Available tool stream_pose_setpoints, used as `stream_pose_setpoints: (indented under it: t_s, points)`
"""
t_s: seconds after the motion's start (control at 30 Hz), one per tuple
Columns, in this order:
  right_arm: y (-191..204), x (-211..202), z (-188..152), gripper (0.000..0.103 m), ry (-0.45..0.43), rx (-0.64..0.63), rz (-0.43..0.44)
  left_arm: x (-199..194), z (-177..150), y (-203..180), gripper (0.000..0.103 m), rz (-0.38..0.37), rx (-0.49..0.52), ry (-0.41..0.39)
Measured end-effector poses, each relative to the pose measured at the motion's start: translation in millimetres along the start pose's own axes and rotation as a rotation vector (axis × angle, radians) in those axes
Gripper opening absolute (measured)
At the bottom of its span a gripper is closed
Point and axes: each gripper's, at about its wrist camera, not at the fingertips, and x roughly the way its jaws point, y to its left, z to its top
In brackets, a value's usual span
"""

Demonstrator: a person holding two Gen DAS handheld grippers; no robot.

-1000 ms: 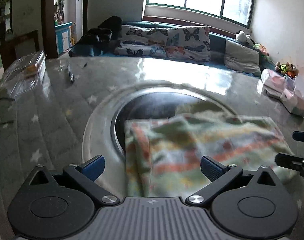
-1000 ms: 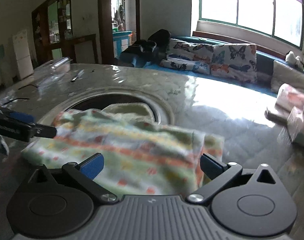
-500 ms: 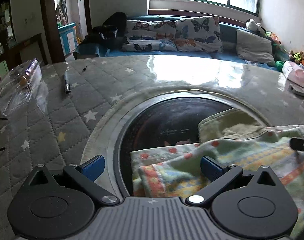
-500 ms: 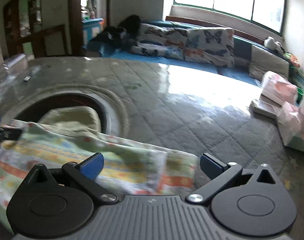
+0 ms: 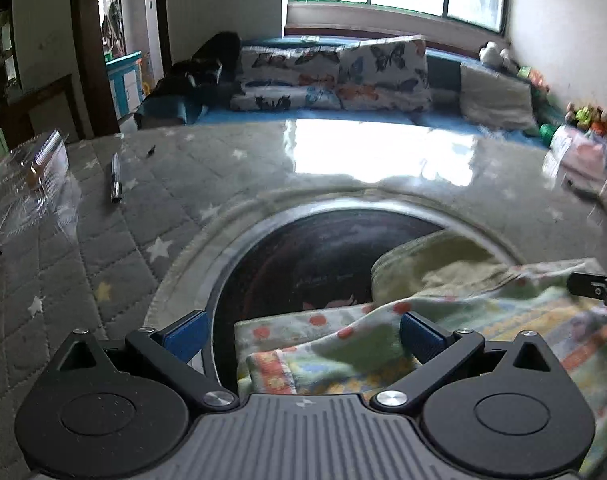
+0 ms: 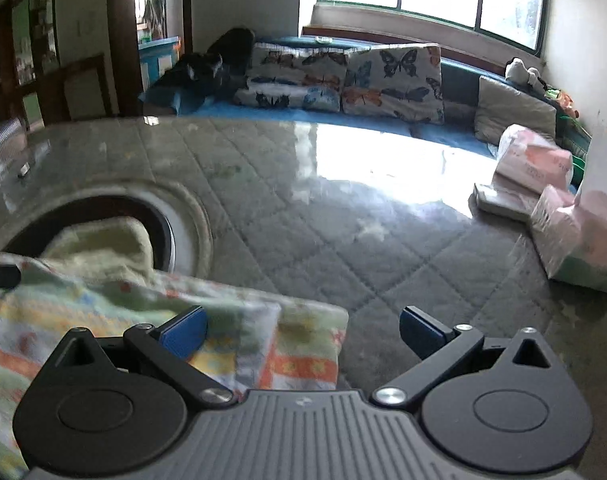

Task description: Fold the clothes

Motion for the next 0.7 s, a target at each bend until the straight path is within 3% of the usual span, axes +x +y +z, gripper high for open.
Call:
stream_pose_setpoints:
  t_s: [0.23, 0.47, 0.7]
  points:
    - [-2, -11, 1, 0.103, -0.024, -0.009, -0.019, -3, -1, 6, 0.103, 0.010, -0.015, 0.007]
    - [20, -44, -7, 0.103, -0.066, -0.045, 0.064, -7, -12, 13, 0.103, 0.036, -0.002, 0.017]
    - [58, -57, -26, 0.103, -0.037, -0.146, 0.106, -13, -19, 26, 0.103, 0.060, -0.024, 0.024]
